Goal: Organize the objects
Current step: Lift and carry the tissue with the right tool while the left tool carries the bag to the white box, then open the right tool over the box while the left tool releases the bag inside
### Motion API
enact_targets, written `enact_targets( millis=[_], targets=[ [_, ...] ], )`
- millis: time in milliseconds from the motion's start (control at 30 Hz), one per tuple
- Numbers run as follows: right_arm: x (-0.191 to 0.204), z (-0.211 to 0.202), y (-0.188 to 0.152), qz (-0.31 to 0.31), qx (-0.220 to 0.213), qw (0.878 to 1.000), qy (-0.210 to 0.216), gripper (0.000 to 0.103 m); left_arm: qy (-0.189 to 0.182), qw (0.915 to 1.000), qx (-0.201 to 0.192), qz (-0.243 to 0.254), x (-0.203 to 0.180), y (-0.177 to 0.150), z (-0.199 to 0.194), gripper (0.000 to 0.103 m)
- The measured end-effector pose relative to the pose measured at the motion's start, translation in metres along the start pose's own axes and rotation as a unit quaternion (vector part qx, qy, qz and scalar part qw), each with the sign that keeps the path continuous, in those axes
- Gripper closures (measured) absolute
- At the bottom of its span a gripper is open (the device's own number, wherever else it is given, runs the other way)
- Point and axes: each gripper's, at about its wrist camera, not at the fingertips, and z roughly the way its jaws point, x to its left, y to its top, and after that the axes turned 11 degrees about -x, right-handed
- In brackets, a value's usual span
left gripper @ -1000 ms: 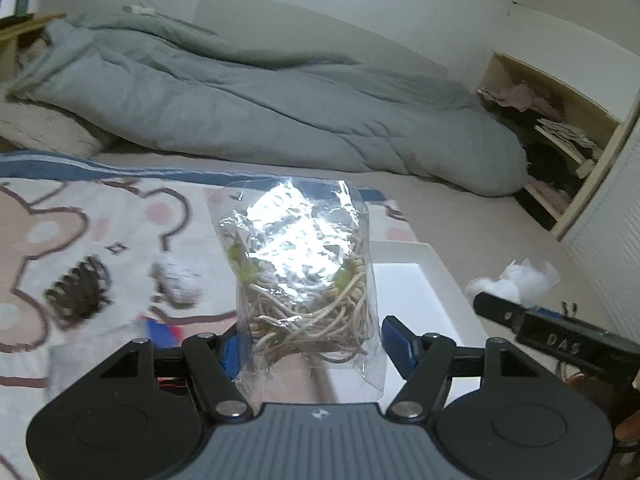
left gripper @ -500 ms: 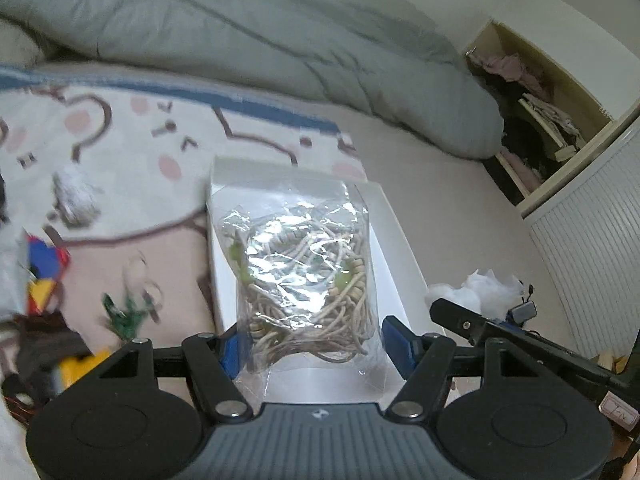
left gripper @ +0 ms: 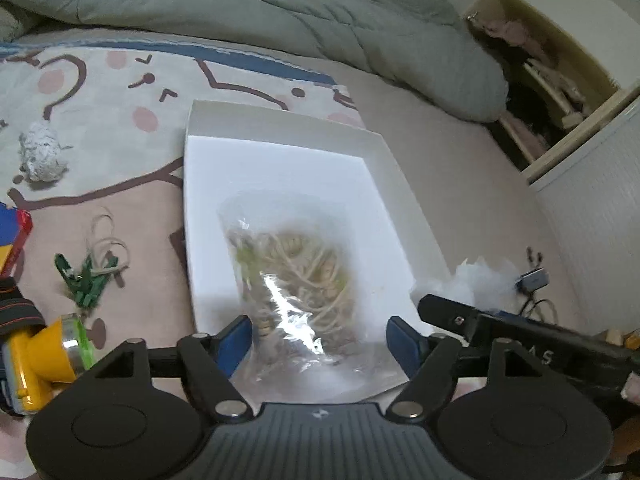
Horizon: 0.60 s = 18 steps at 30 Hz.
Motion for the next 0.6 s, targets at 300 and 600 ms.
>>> enact_targets(
  millis=[300,600],
  targets=[
    [0.0001,0.0065,-0.0042,-0.004,0.015,1.0,0.001,0.031,0.04,0.9987,0.008,0.03,0.0022,0.0029,-0.0021,0.016],
    [0.0019,0.0076,-0.0047,-0.013,0.018,1.0,-0.007,0.018,0.051,0.9972,0.016,0.053,0.0011,0.002,-0.0024,0.014]
  ],
)
